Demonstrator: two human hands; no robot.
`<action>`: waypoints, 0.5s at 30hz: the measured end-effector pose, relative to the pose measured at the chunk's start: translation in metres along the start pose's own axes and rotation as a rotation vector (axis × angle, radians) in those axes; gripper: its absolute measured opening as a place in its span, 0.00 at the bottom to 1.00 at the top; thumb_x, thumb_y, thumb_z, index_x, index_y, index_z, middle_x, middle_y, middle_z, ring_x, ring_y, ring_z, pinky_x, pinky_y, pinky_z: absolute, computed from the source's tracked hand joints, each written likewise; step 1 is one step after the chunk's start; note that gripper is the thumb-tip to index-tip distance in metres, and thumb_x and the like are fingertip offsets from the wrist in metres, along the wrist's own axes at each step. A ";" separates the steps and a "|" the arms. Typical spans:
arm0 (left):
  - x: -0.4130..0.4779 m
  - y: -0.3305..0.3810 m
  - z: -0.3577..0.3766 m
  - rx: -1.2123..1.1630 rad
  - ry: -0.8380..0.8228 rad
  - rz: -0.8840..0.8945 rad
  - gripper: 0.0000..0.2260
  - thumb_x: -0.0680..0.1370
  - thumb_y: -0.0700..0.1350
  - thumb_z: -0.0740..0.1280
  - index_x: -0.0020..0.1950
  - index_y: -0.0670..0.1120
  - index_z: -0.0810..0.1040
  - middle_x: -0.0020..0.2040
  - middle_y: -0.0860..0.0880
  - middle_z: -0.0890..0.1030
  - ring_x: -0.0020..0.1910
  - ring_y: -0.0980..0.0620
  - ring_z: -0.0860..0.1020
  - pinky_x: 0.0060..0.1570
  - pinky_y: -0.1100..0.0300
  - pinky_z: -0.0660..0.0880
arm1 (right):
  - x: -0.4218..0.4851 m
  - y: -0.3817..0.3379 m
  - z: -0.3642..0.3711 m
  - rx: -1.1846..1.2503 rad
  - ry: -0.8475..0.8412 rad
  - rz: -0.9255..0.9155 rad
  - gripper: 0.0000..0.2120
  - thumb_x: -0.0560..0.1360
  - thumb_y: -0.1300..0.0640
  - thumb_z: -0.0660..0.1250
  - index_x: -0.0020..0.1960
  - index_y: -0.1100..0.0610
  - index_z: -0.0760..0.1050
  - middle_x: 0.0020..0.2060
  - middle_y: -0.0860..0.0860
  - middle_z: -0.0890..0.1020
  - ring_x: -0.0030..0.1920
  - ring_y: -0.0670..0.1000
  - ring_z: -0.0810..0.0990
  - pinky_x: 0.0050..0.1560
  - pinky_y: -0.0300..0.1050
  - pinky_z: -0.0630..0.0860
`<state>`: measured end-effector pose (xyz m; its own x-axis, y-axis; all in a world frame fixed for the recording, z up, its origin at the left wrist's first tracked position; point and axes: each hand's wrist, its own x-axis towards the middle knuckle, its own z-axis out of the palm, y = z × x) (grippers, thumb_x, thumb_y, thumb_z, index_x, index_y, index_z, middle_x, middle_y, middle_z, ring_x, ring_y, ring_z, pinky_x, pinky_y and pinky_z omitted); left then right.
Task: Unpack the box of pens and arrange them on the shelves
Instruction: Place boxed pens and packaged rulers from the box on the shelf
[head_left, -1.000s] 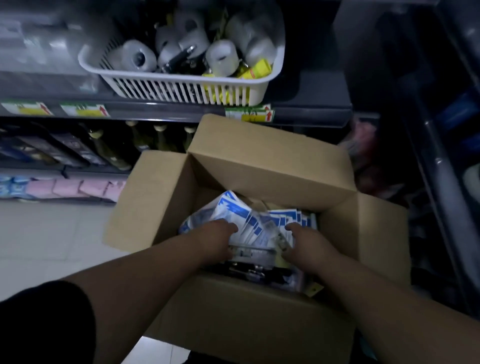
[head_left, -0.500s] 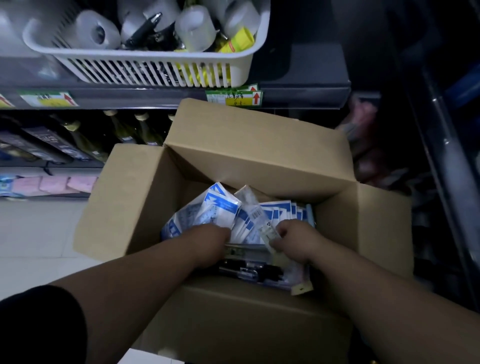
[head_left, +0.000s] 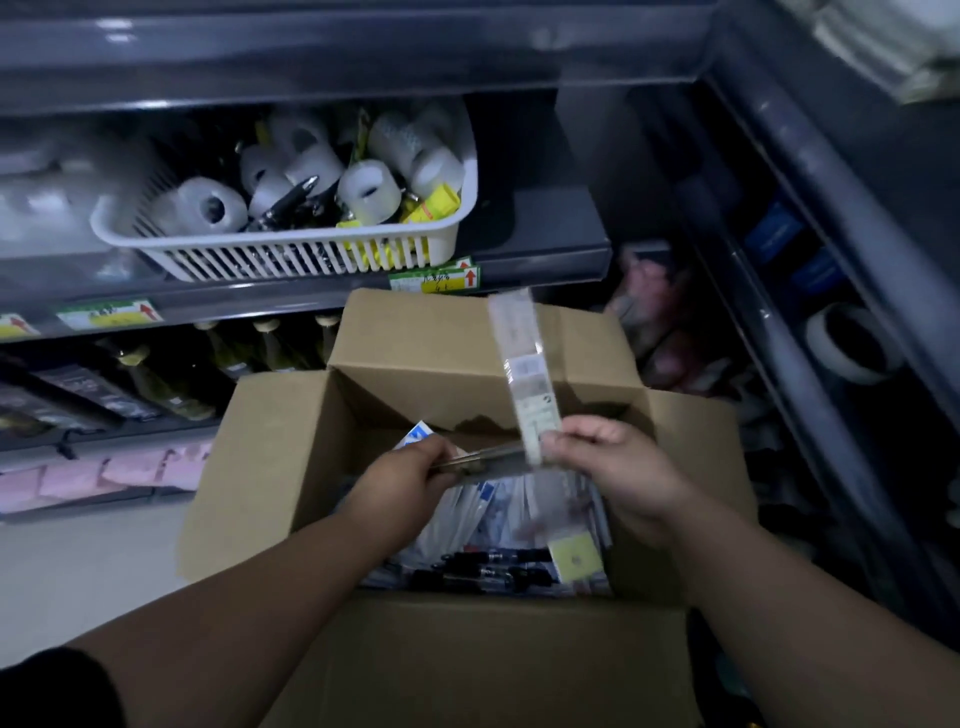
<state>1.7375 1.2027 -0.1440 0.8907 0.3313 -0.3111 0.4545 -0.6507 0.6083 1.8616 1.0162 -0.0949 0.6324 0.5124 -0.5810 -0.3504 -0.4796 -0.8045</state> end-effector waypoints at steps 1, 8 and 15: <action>-0.003 0.002 -0.004 -0.060 -0.009 -0.016 0.02 0.77 0.47 0.67 0.47 0.53 0.74 0.39 0.54 0.79 0.42 0.50 0.77 0.42 0.58 0.71 | -0.006 -0.005 -0.001 0.107 0.071 -0.030 0.05 0.76 0.57 0.69 0.51 0.54 0.81 0.48 0.50 0.85 0.53 0.51 0.81 0.51 0.46 0.77; -0.017 0.037 -0.031 -0.311 -0.012 0.046 0.04 0.78 0.46 0.67 0.47 0.56 0.76 0.39 0.55 0.80 0.39 0.54 0.78 0.42 0.58 0.74 | -0.062 -0.049 -0.034 0.296 0.374 -0.150 0.07 0.80 0.59 0.63 0.51 0.55 0.79 0.40 0.52 0.85 0.39 0.49 0.83 0.42 0.45 0.80; -0.033 0.116 -0.051 -0.271 0.127 0.213 0.07 0.78 0.44 0.66 0.47 0.58 0.75 0.41 0.57 0.81 0.42 0.57 0.79 0.42 0.59 0.73 | -0.138 -0.051 -0.092 0.080 0.379 -0.206 0.16 0.77 0.68 0.64 0.61 0.53 0.77 0.48 0.51 0.86 0.50 0.55 0.83 0.53 0.53 0.79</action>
<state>1.7605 1.1509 -0.0260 0.9508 0.3008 -0.0741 0.2273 -0.5150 0.8265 1.8557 0.9048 0.0380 0.8981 0.2868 -0.3334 -0.2338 -0.3306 -0.9144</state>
